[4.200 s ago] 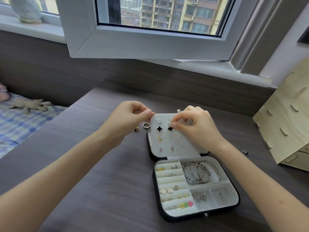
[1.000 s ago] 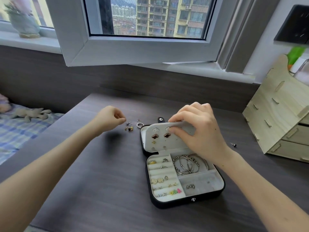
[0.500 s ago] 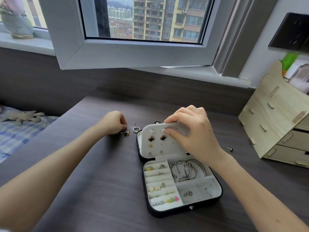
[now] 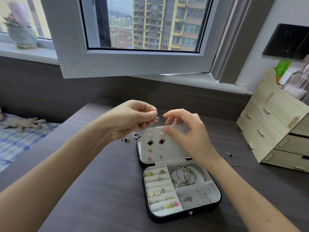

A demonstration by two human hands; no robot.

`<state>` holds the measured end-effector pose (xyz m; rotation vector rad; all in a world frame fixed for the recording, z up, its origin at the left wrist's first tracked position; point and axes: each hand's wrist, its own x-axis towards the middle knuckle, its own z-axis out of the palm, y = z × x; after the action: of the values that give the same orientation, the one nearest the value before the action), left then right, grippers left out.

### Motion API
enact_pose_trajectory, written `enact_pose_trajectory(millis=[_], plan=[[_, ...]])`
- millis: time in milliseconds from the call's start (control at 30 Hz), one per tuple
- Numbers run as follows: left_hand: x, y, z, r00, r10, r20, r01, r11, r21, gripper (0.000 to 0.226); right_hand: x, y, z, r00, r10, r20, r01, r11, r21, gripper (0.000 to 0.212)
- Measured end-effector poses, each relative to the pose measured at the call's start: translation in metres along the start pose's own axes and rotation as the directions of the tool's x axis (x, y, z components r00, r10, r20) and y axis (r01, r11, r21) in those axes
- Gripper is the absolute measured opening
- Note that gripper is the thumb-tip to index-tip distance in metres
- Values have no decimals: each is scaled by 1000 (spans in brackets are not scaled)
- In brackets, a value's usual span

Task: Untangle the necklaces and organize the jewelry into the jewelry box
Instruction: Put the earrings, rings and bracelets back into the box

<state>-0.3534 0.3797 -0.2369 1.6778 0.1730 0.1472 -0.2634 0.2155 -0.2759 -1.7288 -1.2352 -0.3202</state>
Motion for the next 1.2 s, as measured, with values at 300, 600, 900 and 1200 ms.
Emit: enact_pose_trajectory(millis=[300, 600, 900, 1200], plan=[[3, 5, 17, 998, -38, 56, 36, 999, 25, 11, -3, -2, 3, 990, -42, -135, 46, 999, 23, 9], [1, -3, 19, 998, -12, -67, 17, 997, 79, 9, 1, 2, 4, 987, 93, -133, -82, 993, 85, 9], [7, -7, 20, 997, 33, -71, 2, 894, 449, 23, -23, 11, -16, 946, 253, -204, -257, 966, 6, 13], [16, -1, 31, 1000, 4, -28, 13, 824, 566, 27, -28, 22, 1, 895, 298, -333, -361, 921, -148, 19]])
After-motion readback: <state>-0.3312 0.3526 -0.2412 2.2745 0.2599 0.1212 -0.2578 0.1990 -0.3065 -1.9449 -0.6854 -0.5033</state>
